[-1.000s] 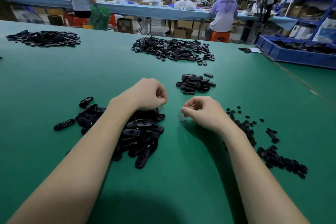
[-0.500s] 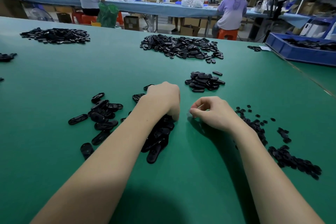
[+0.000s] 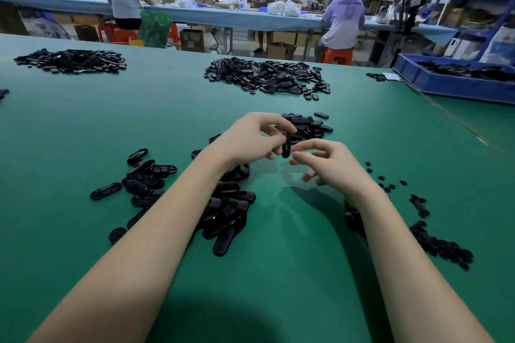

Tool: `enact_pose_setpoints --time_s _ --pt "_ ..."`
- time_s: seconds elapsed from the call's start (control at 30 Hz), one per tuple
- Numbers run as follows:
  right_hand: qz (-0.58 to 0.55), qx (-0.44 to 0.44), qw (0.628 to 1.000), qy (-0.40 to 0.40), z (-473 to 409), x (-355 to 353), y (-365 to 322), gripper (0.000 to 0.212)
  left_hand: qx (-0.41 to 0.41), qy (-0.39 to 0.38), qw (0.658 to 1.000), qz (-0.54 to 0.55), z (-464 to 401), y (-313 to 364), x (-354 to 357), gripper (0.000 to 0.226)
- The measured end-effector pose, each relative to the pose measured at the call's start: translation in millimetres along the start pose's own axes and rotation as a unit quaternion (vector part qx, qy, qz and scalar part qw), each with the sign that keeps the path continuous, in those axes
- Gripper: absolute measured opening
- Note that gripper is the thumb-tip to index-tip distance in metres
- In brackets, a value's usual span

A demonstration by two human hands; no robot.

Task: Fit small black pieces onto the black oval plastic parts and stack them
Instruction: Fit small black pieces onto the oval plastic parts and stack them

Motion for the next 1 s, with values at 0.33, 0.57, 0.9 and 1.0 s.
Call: enact_pose_setpoints --time_s 0.33,0.57,0.9,1.0 --pt "-0.036 0.011 0.999 0.031 4.5 -29.2 -3.3 0.006 -0.040 -0.030 0.991 0.122 -2.1 -1.1 24.4 0.011" --pt "0.201 0.003 0.974 0.107 6.6 -65.5 -12.3 0.009 -0.069 -0.018 0.976 0.205 -4.7 1.4 46.0 0.012" --pt "0.356 0.120 0.925 0.062 7.5 -72.7 6.0 0.004 -0.107 -0.054 0.963 0.240 0.2 -0.1 60.9 0.029" --pt "0.365 0.120 0.922 0.055 6.9 -71.0 6.1 0.003 -0.120 -0.054 0.957 0.257 0.3 -0.1 62.7 0.023"
Point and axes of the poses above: each hand's wrist, its own z-axis away from the middle knuckle, its own x-axis out of the palm, y = z × x, the point moved 3 cm from there along -z, towards the middle knuckle, and after that the axes turned 14 degrees about -z, right-handed, at the moved point
